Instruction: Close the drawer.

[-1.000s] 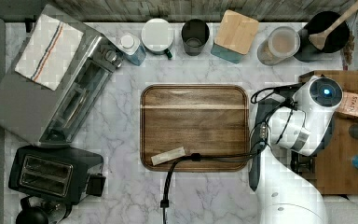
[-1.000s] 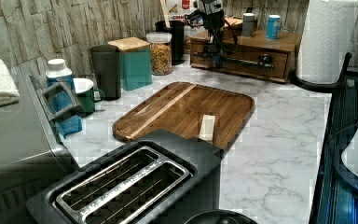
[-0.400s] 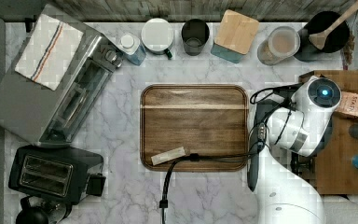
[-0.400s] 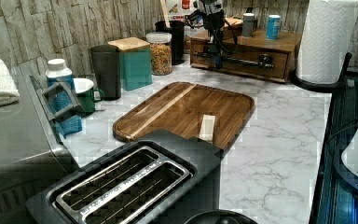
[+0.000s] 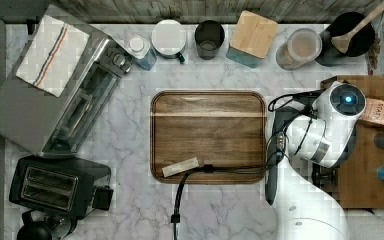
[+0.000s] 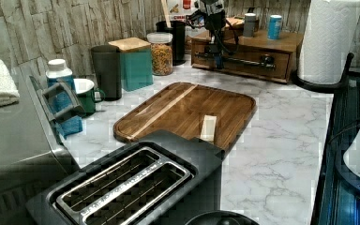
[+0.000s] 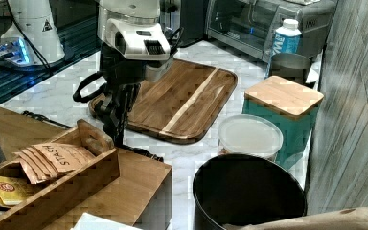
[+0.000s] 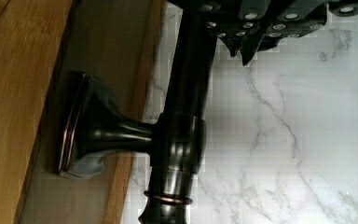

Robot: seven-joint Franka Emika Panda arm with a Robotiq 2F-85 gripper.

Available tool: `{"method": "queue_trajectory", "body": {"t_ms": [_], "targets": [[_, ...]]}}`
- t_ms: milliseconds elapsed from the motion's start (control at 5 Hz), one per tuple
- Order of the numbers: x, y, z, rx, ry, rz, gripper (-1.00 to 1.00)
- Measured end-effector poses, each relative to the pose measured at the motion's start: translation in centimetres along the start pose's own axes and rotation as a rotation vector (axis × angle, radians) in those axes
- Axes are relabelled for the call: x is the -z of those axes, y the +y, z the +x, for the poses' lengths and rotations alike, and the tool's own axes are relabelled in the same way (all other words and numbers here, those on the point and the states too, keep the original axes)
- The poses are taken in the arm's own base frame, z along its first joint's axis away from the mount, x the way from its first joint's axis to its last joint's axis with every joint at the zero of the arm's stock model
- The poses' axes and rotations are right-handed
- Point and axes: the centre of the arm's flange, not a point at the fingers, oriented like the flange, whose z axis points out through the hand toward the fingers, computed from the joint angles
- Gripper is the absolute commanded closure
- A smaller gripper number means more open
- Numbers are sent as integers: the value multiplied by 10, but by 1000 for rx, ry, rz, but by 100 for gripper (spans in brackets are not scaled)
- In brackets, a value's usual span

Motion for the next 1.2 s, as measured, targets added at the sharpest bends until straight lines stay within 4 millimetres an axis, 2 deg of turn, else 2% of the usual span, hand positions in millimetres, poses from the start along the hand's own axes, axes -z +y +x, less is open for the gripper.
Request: {"method": "queue_trajectory", "body": {"t_ms": [1200], "targets": [[0,0,0,-4,-1,-2,100]]}}
